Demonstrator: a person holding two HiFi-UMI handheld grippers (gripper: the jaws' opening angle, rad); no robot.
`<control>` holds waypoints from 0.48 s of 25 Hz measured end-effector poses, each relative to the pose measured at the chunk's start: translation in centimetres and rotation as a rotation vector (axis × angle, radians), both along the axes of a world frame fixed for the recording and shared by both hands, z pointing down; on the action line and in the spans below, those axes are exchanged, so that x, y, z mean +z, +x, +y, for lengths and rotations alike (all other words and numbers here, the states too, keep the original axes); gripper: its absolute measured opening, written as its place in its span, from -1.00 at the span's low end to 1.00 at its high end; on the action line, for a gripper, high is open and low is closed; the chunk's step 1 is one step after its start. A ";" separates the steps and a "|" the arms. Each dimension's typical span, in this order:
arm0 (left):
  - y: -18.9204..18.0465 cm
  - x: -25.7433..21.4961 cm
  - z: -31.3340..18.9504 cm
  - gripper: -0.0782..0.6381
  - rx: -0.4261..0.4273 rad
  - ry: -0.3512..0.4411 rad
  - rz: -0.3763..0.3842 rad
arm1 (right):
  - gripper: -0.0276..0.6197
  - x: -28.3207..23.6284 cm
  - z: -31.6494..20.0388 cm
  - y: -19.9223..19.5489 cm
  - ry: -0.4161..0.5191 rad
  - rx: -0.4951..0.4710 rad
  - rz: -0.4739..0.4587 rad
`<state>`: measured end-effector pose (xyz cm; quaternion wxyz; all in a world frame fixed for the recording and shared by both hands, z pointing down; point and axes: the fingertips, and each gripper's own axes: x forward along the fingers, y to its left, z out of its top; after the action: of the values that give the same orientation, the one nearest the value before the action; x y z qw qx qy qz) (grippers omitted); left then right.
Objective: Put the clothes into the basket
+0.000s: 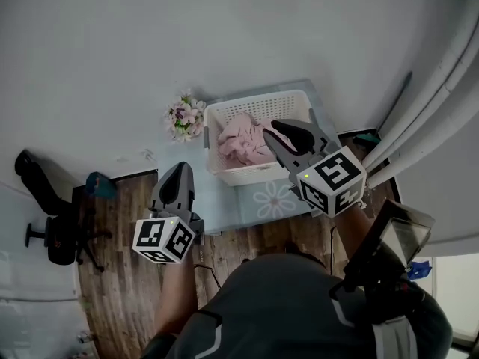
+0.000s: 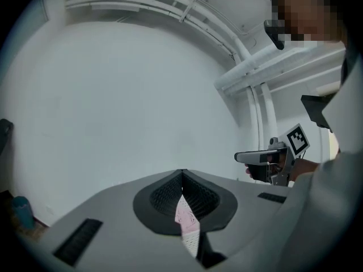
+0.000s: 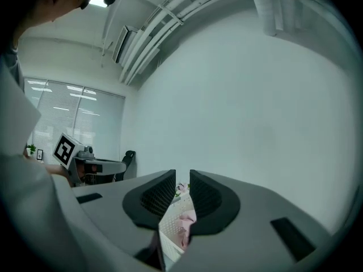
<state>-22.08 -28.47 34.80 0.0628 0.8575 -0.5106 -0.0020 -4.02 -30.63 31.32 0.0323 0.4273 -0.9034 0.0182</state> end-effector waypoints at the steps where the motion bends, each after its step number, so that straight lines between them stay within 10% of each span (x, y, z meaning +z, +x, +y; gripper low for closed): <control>1: -0.2 -0.2 0.0 -0.76 0.007 0.005 0.001 | -0.71 0.0 0.0 -0.1 -0.004 0.011 0.000; 12: -1.2 -0.5 0.8 -0.76 0.031 0.021 0.021 | -0.88 -0.4 1.2 -1.6 -0.020 0.030 -0.005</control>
<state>-23.29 -27.69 34.27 0.0591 0.8659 -0.4964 -0.0157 -5.62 -29.42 30.96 0.0340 0.4405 -0.8966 0.0290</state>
